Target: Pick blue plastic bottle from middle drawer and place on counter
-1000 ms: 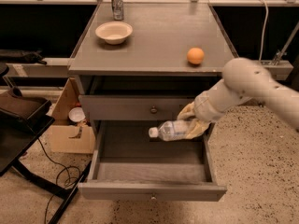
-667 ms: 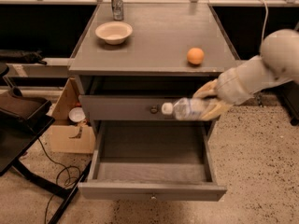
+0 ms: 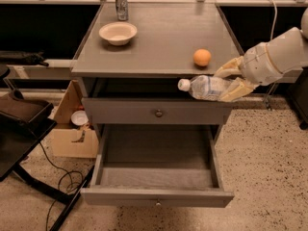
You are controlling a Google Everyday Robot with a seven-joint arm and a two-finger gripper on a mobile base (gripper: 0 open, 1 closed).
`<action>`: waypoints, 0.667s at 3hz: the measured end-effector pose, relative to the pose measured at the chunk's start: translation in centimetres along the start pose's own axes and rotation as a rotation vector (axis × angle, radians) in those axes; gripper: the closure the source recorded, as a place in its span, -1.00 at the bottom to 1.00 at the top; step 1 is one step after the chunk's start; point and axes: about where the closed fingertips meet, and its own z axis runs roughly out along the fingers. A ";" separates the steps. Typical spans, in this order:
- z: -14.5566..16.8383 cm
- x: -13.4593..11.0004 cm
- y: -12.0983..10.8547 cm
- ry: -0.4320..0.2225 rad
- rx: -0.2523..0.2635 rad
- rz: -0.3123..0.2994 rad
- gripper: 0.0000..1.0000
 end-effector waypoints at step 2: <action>-1.1 -5.5 -6.0 -0.097 0.119 0.019 1.00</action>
Offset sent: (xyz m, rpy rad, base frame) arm 0.0909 0.0778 0.1487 0.3608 -0.1485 -0.2081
